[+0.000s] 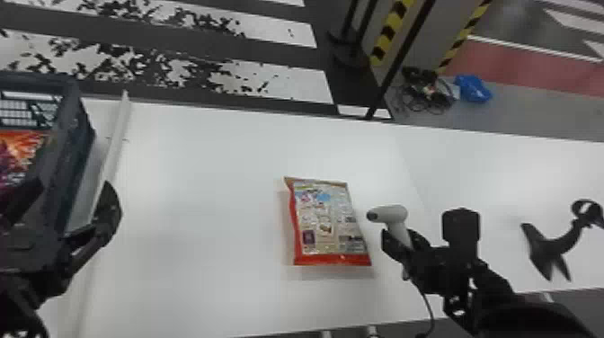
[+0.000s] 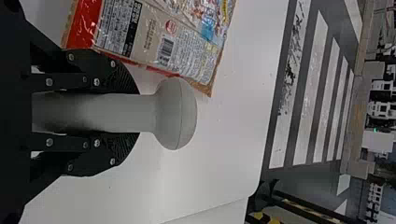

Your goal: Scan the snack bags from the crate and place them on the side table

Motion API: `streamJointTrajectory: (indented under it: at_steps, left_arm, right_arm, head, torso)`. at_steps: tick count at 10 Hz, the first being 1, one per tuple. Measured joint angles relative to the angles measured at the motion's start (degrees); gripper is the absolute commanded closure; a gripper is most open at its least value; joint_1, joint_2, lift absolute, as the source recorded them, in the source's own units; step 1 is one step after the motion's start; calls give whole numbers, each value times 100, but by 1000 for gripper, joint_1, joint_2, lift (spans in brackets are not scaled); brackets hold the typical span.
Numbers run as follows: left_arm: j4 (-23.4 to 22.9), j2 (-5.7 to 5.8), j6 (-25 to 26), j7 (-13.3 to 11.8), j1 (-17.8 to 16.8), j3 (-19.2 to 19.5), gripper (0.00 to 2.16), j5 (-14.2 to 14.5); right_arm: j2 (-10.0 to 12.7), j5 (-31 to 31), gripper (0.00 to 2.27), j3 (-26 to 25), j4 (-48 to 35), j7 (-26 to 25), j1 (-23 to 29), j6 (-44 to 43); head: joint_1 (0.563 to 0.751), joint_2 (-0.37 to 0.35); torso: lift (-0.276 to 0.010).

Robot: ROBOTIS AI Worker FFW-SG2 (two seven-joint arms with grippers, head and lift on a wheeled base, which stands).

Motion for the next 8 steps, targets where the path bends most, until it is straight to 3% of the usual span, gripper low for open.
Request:
streamJointTrajectory:
  at_steps: [4,8]
  left_arm:
    - [30,6,34,9,0,8,151,27]
    - [48,23,20,9,0,9,151,62]
  right_arm:
    - [33,1,2243,361,-508,126,174,419]
    - [25,121,2243,571,-435,125,25,568]
  head:
    - [695,-174]
    - [695,-154]
  torso:
    - [-94]
    - [-94]
